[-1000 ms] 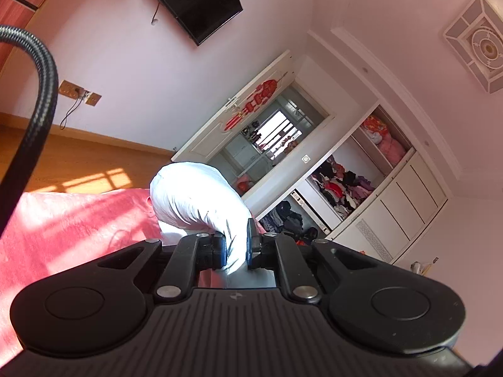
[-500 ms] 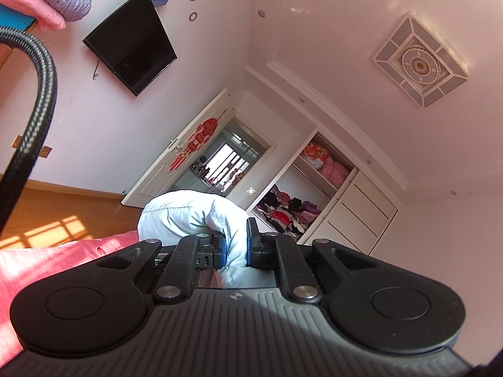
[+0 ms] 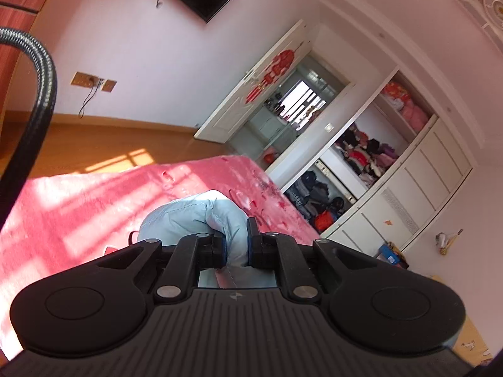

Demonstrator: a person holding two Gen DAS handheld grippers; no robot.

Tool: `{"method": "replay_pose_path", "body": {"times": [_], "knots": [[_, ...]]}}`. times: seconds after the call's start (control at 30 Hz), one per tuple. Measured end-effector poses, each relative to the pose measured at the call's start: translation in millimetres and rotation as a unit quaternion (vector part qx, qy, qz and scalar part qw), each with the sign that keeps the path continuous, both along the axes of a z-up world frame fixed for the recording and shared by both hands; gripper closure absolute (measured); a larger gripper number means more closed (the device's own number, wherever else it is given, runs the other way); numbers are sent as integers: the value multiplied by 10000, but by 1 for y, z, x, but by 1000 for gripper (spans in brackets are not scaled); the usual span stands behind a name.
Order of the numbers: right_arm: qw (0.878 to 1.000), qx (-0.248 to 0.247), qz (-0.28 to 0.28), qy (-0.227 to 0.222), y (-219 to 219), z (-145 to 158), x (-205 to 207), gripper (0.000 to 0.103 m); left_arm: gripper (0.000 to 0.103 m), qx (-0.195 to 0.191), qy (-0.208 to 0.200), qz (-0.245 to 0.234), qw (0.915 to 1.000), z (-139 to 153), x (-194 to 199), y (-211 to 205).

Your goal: Fold large clothes

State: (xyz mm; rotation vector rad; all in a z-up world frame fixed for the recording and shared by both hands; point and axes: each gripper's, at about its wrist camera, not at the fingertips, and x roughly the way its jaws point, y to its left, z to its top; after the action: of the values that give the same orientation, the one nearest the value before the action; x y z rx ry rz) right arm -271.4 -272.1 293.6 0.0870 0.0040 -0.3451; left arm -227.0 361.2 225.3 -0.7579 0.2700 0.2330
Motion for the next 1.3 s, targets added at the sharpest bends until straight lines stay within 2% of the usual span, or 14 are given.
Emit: {"method": "replay_pose_path", "body": {"times": [0.23,0.5,0.6,0.67,0.7,0.77,0.8,0.87,0.93,1.0,1.03,1.07,1.13,1.3], "knots": [[9933,-375,-127,1086,18,-70,92,100,93,-301,924,107,9952,-104,86,36],[9765,-913,-209,1942,43,-133,160,99,92,16,1348,209,9906,-162,146,66],[9721,-980,-176,2124,42,-148,169,95,91,74,1430,205,9895,-182,147,74],[9689,-1037,-154,2241,43,-157,171,94,86,91,1469,201,9889,-191,148,79],[9677,-1062,-134,2281,43,-159,170,91,84,85,1457,181,9891,-200,140,73],[9651,-1118,-59,2367,43,-164,167,83,76,177,1450,157,9891,-196,132,58],[9643,-1141,-53,2390,43,-165,165,75,72,247,1436,142,9892,-194,133,56],[9639,-1152,-52,2399,42,-166,160,55,53,394,1397,120,9893,-185,125,47],[9647,-1091,8,2398,39,-165,154,19,40,681,1285,144,9893,-170,123,32],[9669,-987,53,2354,36,-163,147,12,27,1048,1170,142,9875,-163,124,13],[9676,-925,77,2349,34,-161,144,12,13,1223,1112,139,9862,-161,126,11],[9684,-838,90,2346,34,-160,141,12,6,1427,1029,154,9843,-170,127,4],[9713,-727,87,2263,33,-156,132,7,6,1644,938,168,9818,-172,122,0],[9790,-501,254,1961,39,-145,100,4,6,1717,849,126,9814,-167,98,4]]}}
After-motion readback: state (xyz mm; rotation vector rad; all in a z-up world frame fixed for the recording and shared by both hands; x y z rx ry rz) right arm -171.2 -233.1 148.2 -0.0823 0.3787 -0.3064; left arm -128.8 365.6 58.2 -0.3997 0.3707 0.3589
